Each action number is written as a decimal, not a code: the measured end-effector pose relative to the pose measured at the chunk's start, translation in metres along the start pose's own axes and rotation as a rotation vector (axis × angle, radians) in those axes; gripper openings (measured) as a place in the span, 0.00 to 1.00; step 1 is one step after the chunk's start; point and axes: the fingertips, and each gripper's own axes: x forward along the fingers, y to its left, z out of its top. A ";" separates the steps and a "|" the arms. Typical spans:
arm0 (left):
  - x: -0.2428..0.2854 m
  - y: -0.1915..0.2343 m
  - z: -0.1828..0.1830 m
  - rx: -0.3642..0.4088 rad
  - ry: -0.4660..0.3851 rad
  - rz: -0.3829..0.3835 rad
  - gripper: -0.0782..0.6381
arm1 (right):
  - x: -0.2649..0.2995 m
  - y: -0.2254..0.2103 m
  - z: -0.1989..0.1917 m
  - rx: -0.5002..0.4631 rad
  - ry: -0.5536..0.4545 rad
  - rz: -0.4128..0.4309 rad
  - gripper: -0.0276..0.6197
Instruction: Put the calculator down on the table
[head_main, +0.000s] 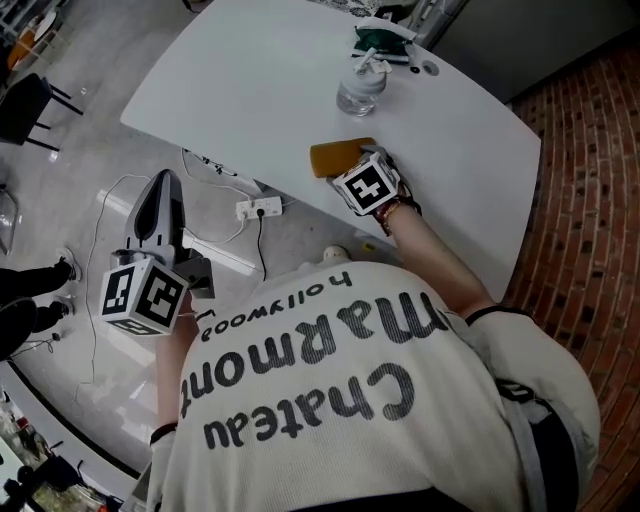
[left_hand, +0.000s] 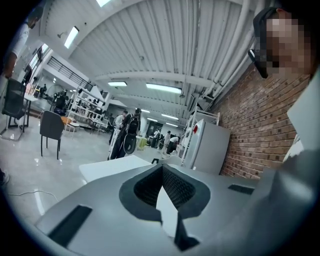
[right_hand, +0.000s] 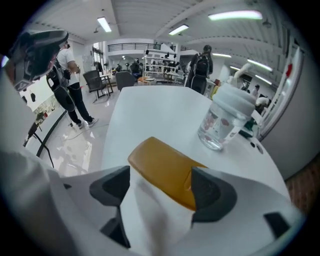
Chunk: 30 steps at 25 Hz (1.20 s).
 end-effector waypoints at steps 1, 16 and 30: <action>0.001 -0.002 -0.001 0.001 0.005 -0.015 0.11 | -0.005 0.001 0.001 0.030 -0.013 -0.005 0.63; -0.008 -0.039 -0.025 0.031 0.099 -0.294 0.11 | -0.075 0.045 -0.007 0.730 -0.278 0.042 0.36; -0.029 -0.083 -0.049 0.006 0.148 -0.453 0.11 | -0.179 0.073 0.014 0.842 -0.640 0.036 0.23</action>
